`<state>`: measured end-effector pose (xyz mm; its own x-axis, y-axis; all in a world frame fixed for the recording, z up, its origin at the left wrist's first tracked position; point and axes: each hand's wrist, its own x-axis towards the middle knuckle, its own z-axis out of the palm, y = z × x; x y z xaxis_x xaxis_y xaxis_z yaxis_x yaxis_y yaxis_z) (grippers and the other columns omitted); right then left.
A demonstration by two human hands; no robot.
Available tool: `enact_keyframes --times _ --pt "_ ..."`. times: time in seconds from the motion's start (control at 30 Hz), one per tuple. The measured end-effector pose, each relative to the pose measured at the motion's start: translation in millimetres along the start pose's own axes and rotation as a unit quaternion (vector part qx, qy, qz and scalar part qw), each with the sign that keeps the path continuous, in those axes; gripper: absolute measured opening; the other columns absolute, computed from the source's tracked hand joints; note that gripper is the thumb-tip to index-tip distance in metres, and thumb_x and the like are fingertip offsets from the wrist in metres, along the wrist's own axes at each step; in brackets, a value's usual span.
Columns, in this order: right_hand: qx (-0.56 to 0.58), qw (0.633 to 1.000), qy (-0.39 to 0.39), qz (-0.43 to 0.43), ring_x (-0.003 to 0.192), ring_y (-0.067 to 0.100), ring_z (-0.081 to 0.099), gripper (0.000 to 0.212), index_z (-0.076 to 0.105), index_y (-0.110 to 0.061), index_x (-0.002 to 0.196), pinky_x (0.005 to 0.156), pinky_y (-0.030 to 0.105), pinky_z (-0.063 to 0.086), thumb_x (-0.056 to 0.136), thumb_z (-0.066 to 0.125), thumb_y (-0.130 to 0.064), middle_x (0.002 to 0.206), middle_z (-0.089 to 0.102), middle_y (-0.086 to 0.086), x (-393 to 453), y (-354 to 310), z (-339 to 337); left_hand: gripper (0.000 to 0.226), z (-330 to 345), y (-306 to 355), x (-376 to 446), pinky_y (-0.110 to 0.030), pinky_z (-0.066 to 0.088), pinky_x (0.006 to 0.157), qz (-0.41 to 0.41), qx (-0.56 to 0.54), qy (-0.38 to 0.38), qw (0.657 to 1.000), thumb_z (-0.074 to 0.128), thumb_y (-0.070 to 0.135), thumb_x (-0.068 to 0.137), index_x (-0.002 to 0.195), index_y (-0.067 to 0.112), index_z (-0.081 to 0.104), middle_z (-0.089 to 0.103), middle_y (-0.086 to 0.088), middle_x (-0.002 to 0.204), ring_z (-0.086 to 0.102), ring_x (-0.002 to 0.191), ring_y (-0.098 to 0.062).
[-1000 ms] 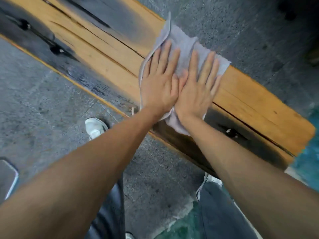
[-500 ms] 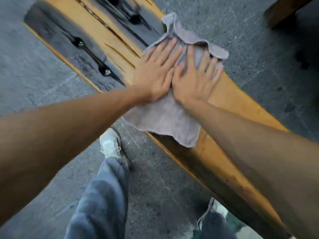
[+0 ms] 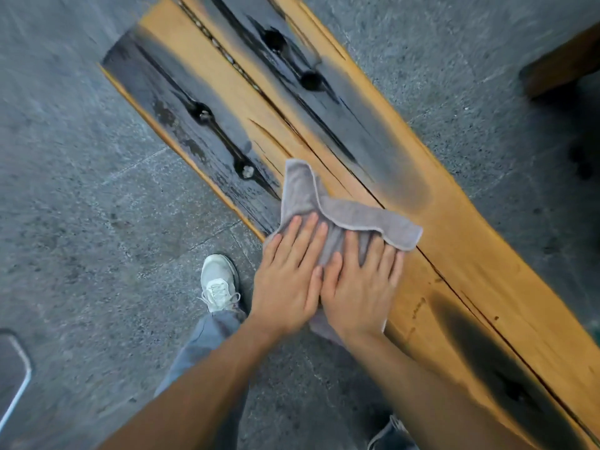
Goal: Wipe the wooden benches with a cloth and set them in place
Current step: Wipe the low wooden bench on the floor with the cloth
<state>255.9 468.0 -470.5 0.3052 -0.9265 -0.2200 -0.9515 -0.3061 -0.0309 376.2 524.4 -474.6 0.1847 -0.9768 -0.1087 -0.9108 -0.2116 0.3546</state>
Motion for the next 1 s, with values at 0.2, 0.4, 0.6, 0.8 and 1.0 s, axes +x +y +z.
enact_keyframes --times 0.2,0.4,0.6,0.8,1.0 --pt "0.033 0.995 0.082 0.047 0.140 0.042 0.039 0.053 0.049 -0.024 0.144 0.120 0.057 0.020 0.100 0.029 -0.046 0.148 0.046 0.024 122 -91 -23 0.059 -58 -117 139 -0.045 0.013 0.126 0.169 0.101 -0.013 0.980 0.023 0.042 0.102 0.159 0.024 0.023 0.022 -0.002 0.167 0.013 0.156 -0.023" --pt "0.120 0.983 0.059 0.122 0.139 0.029 0.039 0.052 0.042 -0.043 0.147 0.114 0.049 0.021 0.098 0.028 -0.050 0.150 0.049 0.009 311 -196 -64 0.062 -119 -200 310 -0.044 0.008 0.126 0.071 0.122 0.001 0.990 0.017 0.041 0.100 0.160 0.024 0.019 0.016 -0.002 0.168 0.010 0.156 -0.025" --pt "0.091 0.989 0.077 0.093 0.146 0.023 0.035 0.055 0.033 -0.036 0.154 0.118 0.043 0.020 0.102 0.023 -0.046 0.159 0.039 0.003 313 -211 -62 0.063 -121 -200 296 -0.046 0.009 0.126 -0.016 0.062 0.035 0.997 0.016 0.039 0.100 0.159 0.021 0.021 0.018 -0.003 0.168 0.012 0.156 -0.026" --pt "0.019 0.998 0.055 -0.016 0.149 0.032 0.030 0.056 0.030 -0.029 0.157 0.124 0.049 0.019 0.103 0.031 -0.039 0.159 0.037 0.015 173 -211 -38 0.061 -96 -200 136 -0.046 0.011 0.126 -0.038 0.028 0.013 0.999 0.024 0.036 0.103 0.160 0.015 0.017 0.014 -0.007 0.168 0.007 0.157 -0.027" --pt "0.004 0.999 0.049 -0.011 0.125 0.036 0.048 0.055 0.037 -0.030 0.154 0.117 0.052 0.028 0.099 0.036 -0.039 0.132 0.056 0.015 176 -212 -38 0.064 -99 -217 131 -0.046 0.017 0.125 0.008 0.050 -0.008 0.999 0.027 0.039 0.103 0.160 0.013 0.017 0.012 -0.009 0.168 0.007 0.157 -0.025"
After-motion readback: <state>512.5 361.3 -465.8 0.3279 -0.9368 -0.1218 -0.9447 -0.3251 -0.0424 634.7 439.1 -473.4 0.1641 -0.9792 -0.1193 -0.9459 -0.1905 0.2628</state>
